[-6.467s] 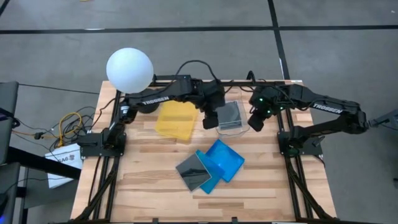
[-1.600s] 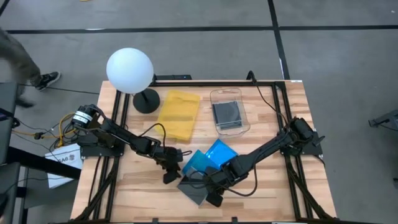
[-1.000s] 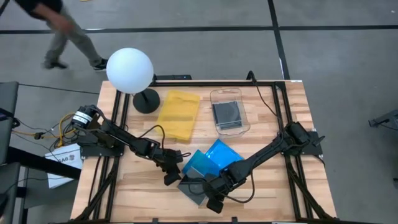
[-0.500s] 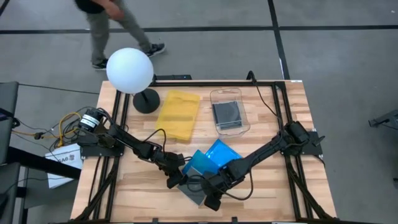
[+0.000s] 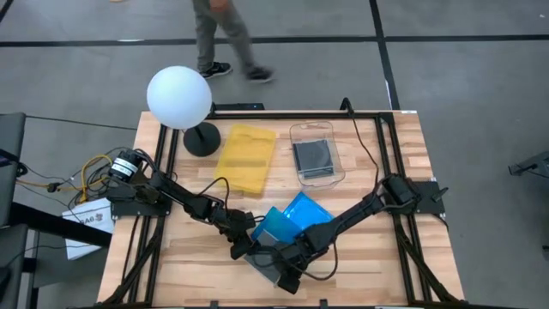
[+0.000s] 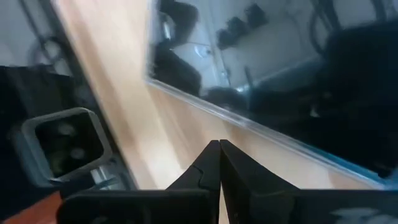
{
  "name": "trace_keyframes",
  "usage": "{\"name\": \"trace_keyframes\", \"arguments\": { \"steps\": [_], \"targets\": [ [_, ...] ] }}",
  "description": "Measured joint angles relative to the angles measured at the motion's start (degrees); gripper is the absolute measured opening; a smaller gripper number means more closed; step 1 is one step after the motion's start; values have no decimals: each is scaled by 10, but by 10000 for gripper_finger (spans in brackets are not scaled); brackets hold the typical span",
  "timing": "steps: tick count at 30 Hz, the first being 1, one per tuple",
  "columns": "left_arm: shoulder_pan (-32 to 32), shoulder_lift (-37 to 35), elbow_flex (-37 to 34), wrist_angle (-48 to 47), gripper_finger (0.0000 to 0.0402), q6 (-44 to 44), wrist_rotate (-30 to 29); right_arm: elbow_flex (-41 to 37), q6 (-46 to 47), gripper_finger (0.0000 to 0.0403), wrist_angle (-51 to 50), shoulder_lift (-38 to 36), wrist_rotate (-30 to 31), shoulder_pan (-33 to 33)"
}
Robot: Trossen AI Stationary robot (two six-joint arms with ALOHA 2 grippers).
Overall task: Pick & place jewel cases by type
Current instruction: Put the black CD case into the transparent bin
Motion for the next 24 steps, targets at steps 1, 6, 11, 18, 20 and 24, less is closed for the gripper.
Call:
{"name": "trace_keyframes", "arguments": {
  "steps": [1, 6, 11, 18, 20, 24],
  "targets": [
    [0, 0, 0, 1, 192, -1, 0, 4, -1, 0, 5, 0, 9, -1],
    [0, 1, 0, 7, 192, -5, 1, 4, 2, 0, 3, -3, 42, -10],
    [0, 1, 0, 11, 192, -12, 1, 4, -1, 0, 4, -3, 65, -16],
    [0, 1, 0, 17, 192, -15, 6, 4, -3, 0, 26, -3, 95, -34],
    [-1, 1, 0, 17, 192, -16, 8, 4, -3, 0, 33, -3, 101, -38],
    [-1, 1, 0, 18, 192, -19, 6, 9, -9, 0, 23, -2, 99, -46]
  ]
}}
